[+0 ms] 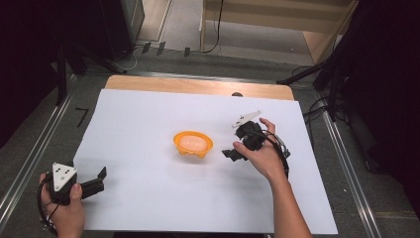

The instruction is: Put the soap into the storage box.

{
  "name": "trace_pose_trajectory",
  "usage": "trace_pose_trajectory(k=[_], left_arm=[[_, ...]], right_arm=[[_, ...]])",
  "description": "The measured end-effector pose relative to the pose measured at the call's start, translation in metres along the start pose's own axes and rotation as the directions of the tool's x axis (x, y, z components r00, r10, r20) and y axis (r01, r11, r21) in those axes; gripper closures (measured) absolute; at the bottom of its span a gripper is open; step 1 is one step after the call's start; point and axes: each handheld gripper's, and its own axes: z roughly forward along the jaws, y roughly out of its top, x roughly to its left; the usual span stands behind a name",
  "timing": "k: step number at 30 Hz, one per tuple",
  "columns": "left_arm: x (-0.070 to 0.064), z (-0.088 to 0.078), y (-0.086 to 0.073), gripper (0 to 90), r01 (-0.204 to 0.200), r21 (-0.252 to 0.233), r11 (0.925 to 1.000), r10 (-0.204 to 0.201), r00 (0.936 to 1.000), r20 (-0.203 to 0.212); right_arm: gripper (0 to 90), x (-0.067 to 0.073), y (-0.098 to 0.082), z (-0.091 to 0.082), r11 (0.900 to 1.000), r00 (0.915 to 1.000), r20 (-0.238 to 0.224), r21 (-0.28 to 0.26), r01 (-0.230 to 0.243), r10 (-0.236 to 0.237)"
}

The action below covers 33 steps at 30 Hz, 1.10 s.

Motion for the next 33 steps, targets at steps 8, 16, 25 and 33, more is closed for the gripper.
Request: trace_pose_trajectory(k=[8, 16, 25, 33], left_arm=[[0.000, 0.000, 0.000, 0.0, -0.001, 0.000, 1.0000, 0.001, 1.0000, 0.000], [-0.001, 0.000, 0.000, 0.0, -0.002, -0.002, 1.0000, 0.002, 1.0000, -0.002], [-0.001, 0.000, 0.000, 0.0, -0.006, -0.001, 1.0000, 0.006, 1.0000, -0.001], [-0.001, 0.000, 0.000, 0.0, -0.006, -0.002, 1.0000, 0.006, 1.0000, -0.005]], right_arm=[[0.0, -0.011, -0.040, -0.013, 0.993, 0.9945, 0.059, -0.089, -0.081, 0.086], [0.0, -0.015, -0.073, -0.023, 0.983, 0.9865, 0.081, -0.126, -0.131, 0.142], [0.3, -0.019, -0.116, -0.040, 0.956, 0.9649, 0.128, -0.216, -0.199, 0.229], [0.5, -0.022, -0.149, -0.055, 0.929, 0.9464, 0.152, -0.287, -0.234, 0.285]])
